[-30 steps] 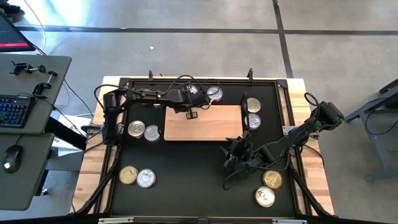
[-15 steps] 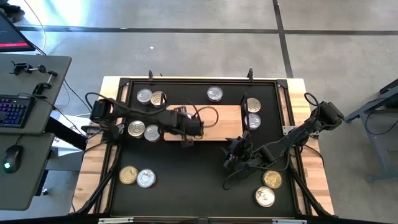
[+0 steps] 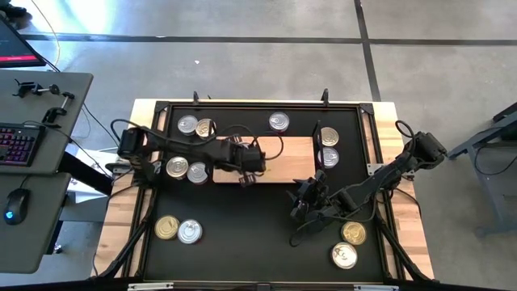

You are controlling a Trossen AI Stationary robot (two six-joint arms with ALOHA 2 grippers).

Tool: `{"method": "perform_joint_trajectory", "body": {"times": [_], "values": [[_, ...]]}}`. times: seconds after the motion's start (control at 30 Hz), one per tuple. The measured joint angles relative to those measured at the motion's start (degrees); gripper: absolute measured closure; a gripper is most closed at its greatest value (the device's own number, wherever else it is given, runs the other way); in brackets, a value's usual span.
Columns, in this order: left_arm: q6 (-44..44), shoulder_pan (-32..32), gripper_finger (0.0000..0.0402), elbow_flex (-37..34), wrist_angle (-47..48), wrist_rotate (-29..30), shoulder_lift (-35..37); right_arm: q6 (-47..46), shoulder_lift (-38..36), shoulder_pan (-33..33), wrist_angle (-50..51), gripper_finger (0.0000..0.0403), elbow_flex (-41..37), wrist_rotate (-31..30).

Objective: Stack canned seafood by type on shelf
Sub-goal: Put the green tuna can on the shelf

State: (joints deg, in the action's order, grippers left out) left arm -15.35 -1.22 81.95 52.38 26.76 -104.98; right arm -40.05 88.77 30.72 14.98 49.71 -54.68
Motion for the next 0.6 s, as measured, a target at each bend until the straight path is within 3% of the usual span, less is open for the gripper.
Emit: {"method": "perform_joint_trajectory", "body": {"times": [0.17, 0.43, 0.6], "values": [[1.29, 1.35, 0.0301, 0.0, 4.49, -4.02, 0.38, -0.02, 0.0, 0.0, -0.02, 0.0192, 0.0, 0.0], [15.92, 1.25, 0.0293, -1.1, 5.48, -3.17, -0.93, -0.02, 0.0, 0.0, -0.26, 0.0192, 0.0, 0.0], [11.06, 2.83, 0.0312, -3.4, -1.5, -7.36, -1.13, -0.02, 0.0, 0.0, -0.5, 0.0192, 0.0, 0.0]]}}
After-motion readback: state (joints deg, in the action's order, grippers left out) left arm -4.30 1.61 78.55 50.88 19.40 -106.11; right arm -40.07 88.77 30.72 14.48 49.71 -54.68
